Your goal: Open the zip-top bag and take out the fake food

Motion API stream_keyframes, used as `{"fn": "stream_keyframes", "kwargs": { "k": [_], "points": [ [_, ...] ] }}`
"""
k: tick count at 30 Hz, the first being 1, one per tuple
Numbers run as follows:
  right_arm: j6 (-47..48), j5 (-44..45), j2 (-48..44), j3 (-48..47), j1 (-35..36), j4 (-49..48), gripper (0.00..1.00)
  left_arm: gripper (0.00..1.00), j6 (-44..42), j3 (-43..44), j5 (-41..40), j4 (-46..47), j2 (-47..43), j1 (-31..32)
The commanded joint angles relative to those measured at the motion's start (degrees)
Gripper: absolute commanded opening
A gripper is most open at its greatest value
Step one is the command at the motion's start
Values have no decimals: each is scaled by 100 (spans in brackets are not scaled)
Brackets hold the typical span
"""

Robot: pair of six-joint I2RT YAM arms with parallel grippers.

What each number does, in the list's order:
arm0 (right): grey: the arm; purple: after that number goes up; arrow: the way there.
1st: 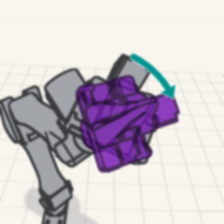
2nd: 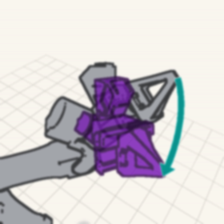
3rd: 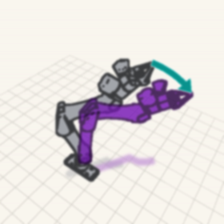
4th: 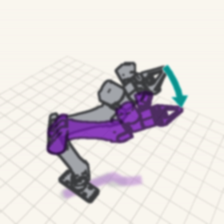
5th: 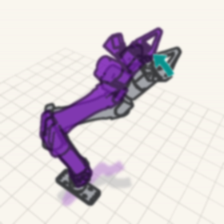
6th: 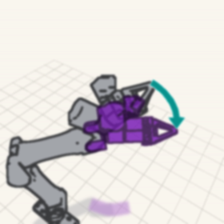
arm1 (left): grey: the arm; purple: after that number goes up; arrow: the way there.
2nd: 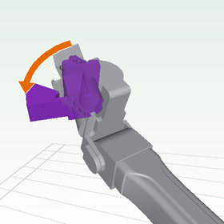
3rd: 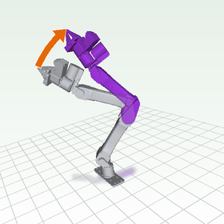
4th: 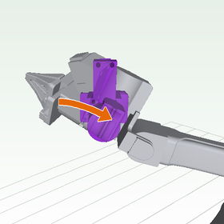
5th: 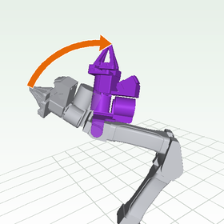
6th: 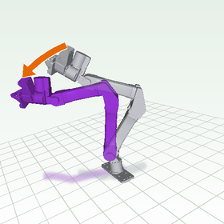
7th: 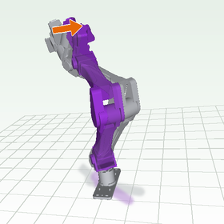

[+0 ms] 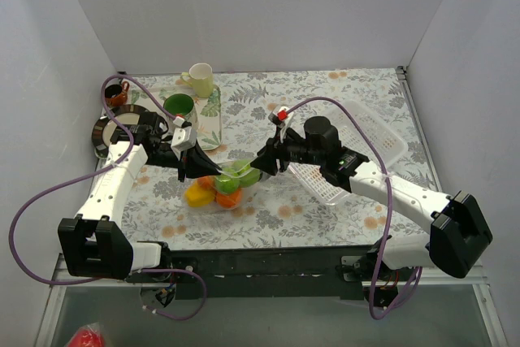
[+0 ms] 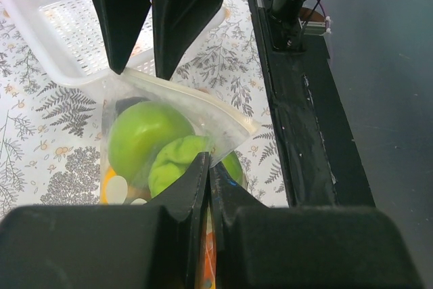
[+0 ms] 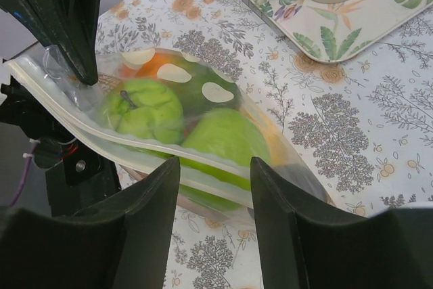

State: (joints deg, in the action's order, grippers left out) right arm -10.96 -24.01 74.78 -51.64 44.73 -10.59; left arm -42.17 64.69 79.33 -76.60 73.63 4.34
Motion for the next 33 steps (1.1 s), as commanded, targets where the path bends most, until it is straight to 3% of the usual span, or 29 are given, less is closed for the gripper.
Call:
{"fn": "stream_keyframes", "kwargs": {
  "k": [1,3,7,10,14,15,21,33],
  "points": [
    [32,333,-33,-268,141,-216,53,0,-107,167,285,-118,-103,-12],
    [103,755,-156,-242,264,-23,53,0,-116,158,276,-136,-103,-12],
    [156,3026,-761,-119,755,189,66,0,-124,141,285,-136,-120,-12],
    [252,4276,-1087,74,1272,154,69,0,-116,176,320,-127,-94,-12],
    [296,5344,-1089,119,1819,259,64,0,-116,290,399,-197,-33,-3],
    [244,5772,-958,75,2055,303,55,0,-116,325,434,-232,-24,-3],
    [94,5829,-668,-30,2329,233,26,0,-89,413,443,-268,-67,-3],
    [68,5354,-272,-347,2347,-5,24,0,-63,448,504,-268,-120,-3]
  ]
}}
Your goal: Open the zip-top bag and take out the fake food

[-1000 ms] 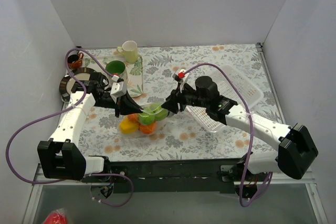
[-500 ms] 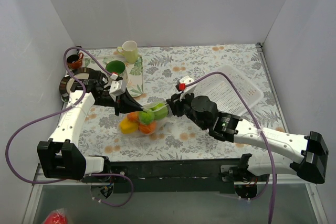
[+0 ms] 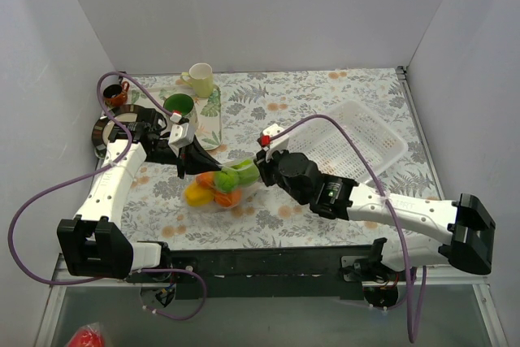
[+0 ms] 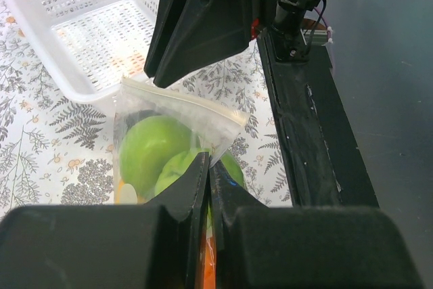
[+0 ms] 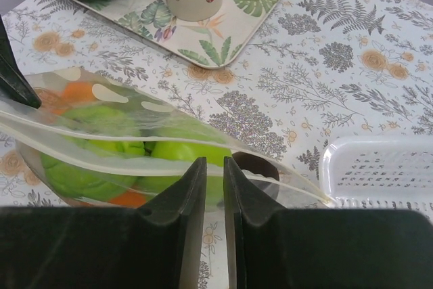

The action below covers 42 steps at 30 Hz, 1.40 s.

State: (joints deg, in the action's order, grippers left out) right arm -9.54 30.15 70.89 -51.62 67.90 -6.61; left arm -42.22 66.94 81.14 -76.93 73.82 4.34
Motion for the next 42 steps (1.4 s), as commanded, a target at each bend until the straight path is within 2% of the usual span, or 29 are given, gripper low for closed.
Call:
{"fn": "stream_keyframes", "kwargs": {
  "k": [1,4,7,13,17,19,20,23,26,35,39,41,42],
  "points": [
    [-83,-71,161,-384,22,-411,23,0,-50,232,323,-235,-149,6],
    [-101,-202,363,-525,22,-411,25,0,-50,232,349,-226,-175,6],
    [-188,-439,566,-692,13,-385,32,0,-41,206,367,-218,-184,6],
    [-478,-1098,786,-868,13,-244,54,0,-50,153,341,-200,-202,23],
    [-584,-1607,952,-947,13,-52,73,0,-50,144,437,-209,-219,23],
    [-610,-1793,1031,-1017,13,72,77,3,-50,136,498,-235,-236,23],
    [-610,-1898,1093,-1017,13,185,79,12,-24,118,516,-235,-237,23],
    [-602,-1960,1085,-789,13,178,82,23,-32,39,464,-209,-280,32],
    [-532,-1829,1067,-517,13,213,85,30,256,-101,263,36,-324,23],
    [-514,-1943,1418,-50,13,283,89,29,1206,-682,-186,1415,-149,14],
    [-514,-2215,1620,-33,22,336,91,27,998,-708,-134,1278,176,23],
    [-514,-2259,1726,-7,22,353,91,35,874,-691,-90,1023,334,23],
    [-505,-2268,1752,11,13,354,92,45,716,-682,-125,909,378,23]
  ]
}}
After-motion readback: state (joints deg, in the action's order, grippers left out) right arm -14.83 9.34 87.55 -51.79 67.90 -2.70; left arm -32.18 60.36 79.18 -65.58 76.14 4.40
